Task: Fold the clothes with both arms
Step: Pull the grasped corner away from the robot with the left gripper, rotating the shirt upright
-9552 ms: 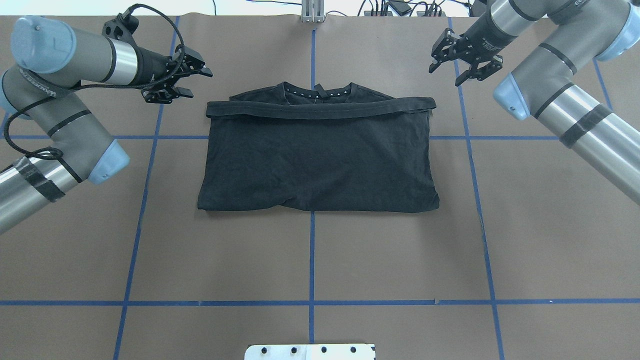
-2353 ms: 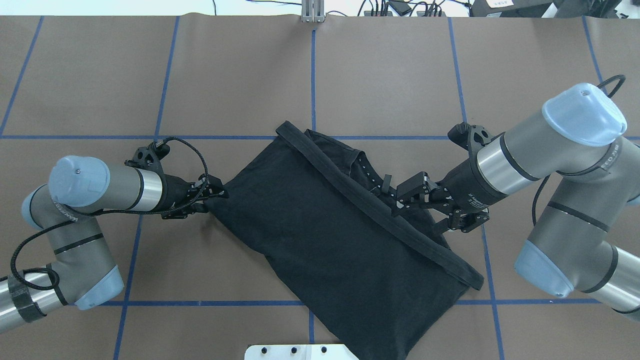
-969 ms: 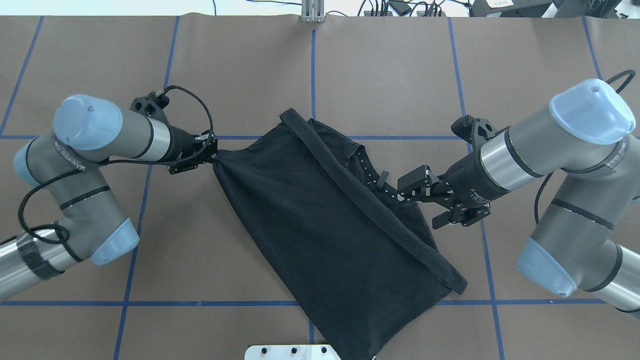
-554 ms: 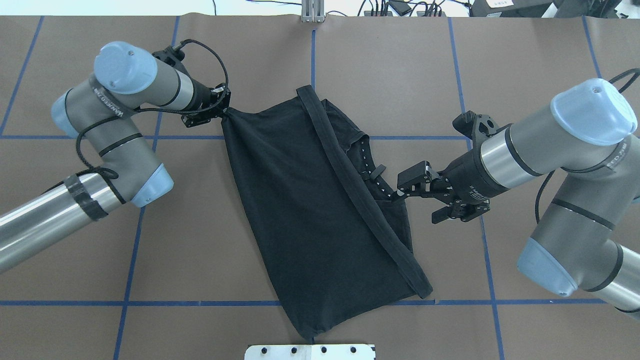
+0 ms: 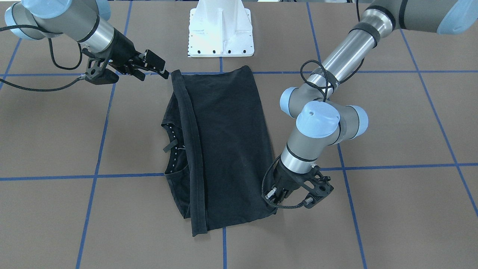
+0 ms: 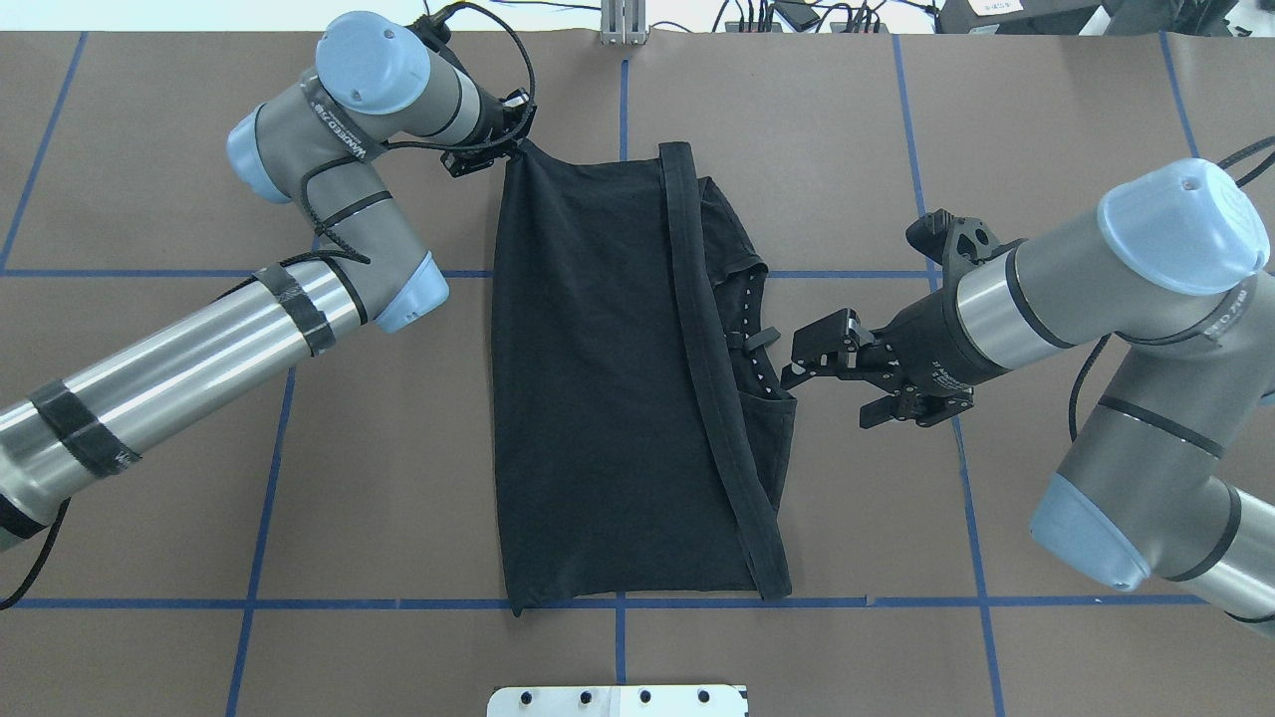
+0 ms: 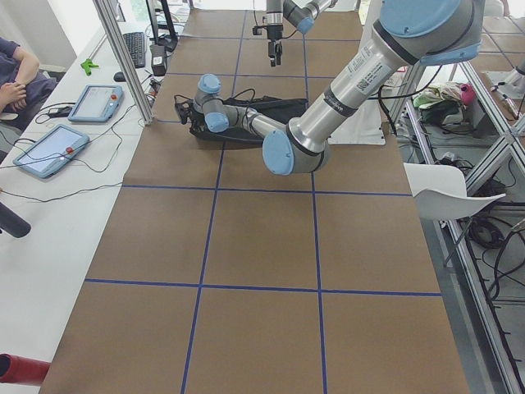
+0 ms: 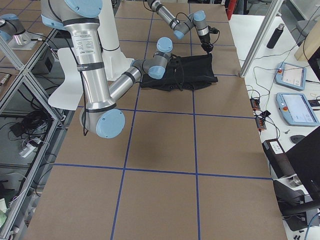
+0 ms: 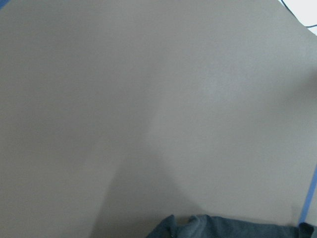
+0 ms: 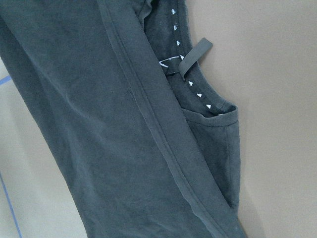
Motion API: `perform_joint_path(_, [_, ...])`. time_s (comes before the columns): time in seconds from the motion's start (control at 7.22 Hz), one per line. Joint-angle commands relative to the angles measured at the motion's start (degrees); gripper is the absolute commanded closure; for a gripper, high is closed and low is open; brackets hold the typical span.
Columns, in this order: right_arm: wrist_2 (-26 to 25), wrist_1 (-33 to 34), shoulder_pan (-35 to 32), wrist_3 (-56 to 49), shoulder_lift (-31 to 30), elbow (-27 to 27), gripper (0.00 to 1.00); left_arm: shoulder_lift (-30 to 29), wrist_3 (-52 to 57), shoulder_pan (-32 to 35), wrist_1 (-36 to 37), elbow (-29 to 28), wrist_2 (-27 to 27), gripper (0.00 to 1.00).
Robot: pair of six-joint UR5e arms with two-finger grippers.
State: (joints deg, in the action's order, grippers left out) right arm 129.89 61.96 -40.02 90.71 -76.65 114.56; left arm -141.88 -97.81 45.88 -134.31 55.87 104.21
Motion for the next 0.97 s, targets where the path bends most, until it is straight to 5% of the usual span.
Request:
perform_joint_path(0.0, [-1.64,0.00,-0.06,-0.09,-0.07,0.04,0.00,-2.43,0.08,-0.09,-3.93,-4.53,-2.33,1.00])
perform_joint_path(0.14, [-1.74,0.00,-0.06,-0.09,-0.07,-0.04,0.00,-2.70,0.08,-0.09,-4.46,-5.06,-2.95,1.00])
perform_joint_path(0.28, [-1.92,0.00,0.03,-0.09,-0.07,-0.04,0.00,-2.61,0.69,-0.09,-4.64,-4.98,-2.96,0.21])
perform_joint_path(0.42, [-4.18,0.09,0.12,-0.18,0.01,0.04,0.00,-2.70,3.74,0.00,-4.82,-4.11,-2.96,0.00])
perform_joint_path(0.83, [-16.10,3.32,5.45,-4.71,1.77,-0.40,0.00,3.76,10.16,1.05,-0.01,7.79,0.88,0.00])
